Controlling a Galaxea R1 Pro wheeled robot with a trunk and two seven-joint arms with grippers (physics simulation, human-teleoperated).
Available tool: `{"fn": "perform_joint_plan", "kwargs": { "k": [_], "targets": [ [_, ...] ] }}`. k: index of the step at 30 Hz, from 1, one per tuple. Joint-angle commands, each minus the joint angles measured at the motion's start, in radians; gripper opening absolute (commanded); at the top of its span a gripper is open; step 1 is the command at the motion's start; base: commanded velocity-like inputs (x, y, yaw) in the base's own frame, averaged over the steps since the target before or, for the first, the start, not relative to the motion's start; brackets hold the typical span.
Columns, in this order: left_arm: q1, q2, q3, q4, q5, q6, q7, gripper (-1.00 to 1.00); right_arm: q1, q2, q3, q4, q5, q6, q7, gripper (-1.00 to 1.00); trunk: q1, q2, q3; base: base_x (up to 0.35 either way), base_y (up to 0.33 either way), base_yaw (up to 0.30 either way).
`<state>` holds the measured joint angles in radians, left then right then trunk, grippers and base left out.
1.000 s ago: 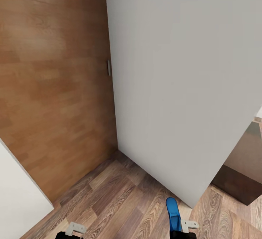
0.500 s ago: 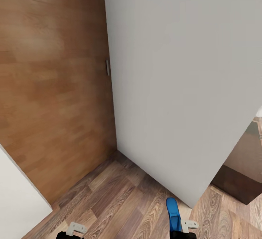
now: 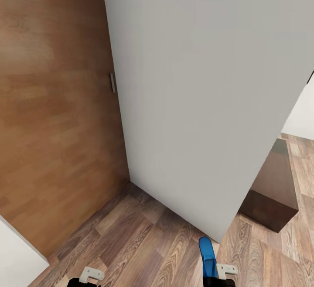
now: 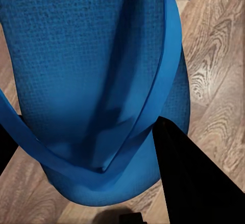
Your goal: In the bedroom, move the book from the bed onto either nightstand, and place the two sandals side by side next to the bed.
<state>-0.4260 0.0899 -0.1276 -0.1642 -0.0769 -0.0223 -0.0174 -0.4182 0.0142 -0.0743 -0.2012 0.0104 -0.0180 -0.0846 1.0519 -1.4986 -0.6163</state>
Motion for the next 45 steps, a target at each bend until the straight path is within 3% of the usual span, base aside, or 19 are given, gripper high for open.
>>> {"fn": "perform_joint_plan", "kwargs": {
  "k": [1,13,19,27,36,45],
  "targets": [
    [0.000,0.001,-0.003,0.000,-0.008,-0.003,-0.001,1.00,-0.001,0.000,-0.007,0.000,-0.001,-0.002,-0.002,-1.00,0.000,0.000,-0.001,0.002,0.000,-0.043],
    [0.000,-0.003,-0.003,0.000,-0.008,0.000,-0.004,1.00,-0.001,0.000,-0.008,0.002,-0.002,-0.002,-0.002,-1.00,0.000,0.000,-0.001,0.001,0.000,-0.012],
    [0.000,-0.035,-0.004,0.001,-0.009,0.011,-0.022,1.00,-0.001,0.000,-0.009,0.001,-0.001,-0.002,-0.002,-1.00,0.000,0.000,-0.001,0.000,0.000,0.000],
    [0.000,-0.070,-0.004,0.000,-0.009,0.084,-0.119,1.00,-0.001,0.000,-0.009,0.002,-0.001,-0.002,-0.002,-1.00,0.000,0.000,-0.001,0.000,0.000,0.000],
    [-0.001,-0.092,-0.004,0.000,-0.008,0.100,-0.204,1.00,-0.001,0.000,-0.009,0.002,-0.001,-0.002,-0.002,-1.00,0.000,0.000,-0.001,0.000,0.000,0.000],
    [-0.002,-0.109,-0.003,-0.002,-0.007,0.102,-0.236,1.00,-0.001,0.000,-0.007,0.001,-0.001,-0.002,-0.002,-1.00,0.000,0.000,-0.001,0.000,0.010,0.000]
  ]
}}
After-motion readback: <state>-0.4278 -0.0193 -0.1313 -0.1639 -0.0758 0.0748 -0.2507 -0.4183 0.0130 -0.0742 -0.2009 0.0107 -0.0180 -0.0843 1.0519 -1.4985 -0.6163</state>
